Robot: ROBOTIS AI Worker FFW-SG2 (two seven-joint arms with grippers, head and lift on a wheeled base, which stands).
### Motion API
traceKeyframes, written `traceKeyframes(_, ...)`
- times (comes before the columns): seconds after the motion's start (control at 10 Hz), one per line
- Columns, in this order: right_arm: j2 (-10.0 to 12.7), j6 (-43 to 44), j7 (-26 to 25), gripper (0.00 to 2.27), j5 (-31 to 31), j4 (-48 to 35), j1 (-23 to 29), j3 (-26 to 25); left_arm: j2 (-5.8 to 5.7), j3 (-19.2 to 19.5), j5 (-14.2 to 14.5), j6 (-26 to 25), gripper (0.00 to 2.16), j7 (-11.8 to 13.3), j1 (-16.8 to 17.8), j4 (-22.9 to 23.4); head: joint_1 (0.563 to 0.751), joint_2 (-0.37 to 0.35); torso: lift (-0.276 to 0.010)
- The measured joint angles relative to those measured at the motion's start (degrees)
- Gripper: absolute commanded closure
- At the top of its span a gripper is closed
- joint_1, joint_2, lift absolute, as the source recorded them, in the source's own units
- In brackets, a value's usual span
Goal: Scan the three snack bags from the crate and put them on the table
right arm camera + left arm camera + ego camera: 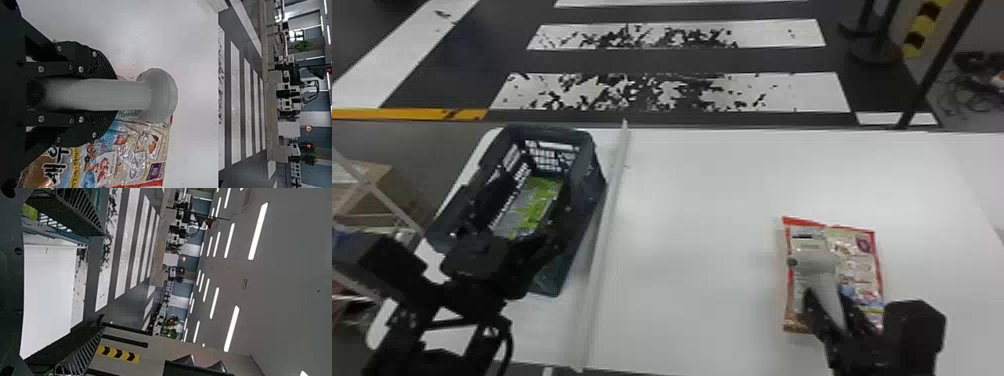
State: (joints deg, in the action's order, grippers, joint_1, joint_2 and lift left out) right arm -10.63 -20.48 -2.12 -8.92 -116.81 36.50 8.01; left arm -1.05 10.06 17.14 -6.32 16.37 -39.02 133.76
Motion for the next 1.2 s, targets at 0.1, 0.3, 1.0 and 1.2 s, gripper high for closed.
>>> traceKeyframes(0.1,-0.06,0.13,0.0,2.24,0.18,0.08,0.04,0.07,0.0,-0.09,0.0,0.02,0.01,0.07,-0.01,0.0,0.695,0.107,-0.094)
traceKeyframes(0.3,-0.37,0.71,0.44,2.24,-0.54,-2.45,1.73,-1.3,0.0,-0.14,0.0,0.23,0.01,0.24,-0.23,0.0,0.695,0.095,-0.094)
traceKeyframes(1.0,-1.19,-8.96,8.79,2.24,-11.79,-1.51,-4.26,-22.76,-0.07,-1.46,-1.39,0.33,0.01,0.05,-0.97,0.26,0.695,-0.144,-0.094)
traceKeyframes(1.2,-3.42,-8.82,8.91,2.24,-11.54,6.15,-8.54,-25.19,-0.09,-2.44,-2.31,-0.05,0.01,-0.42,-0.95,0.0,0.695,-0.231,-0.094)
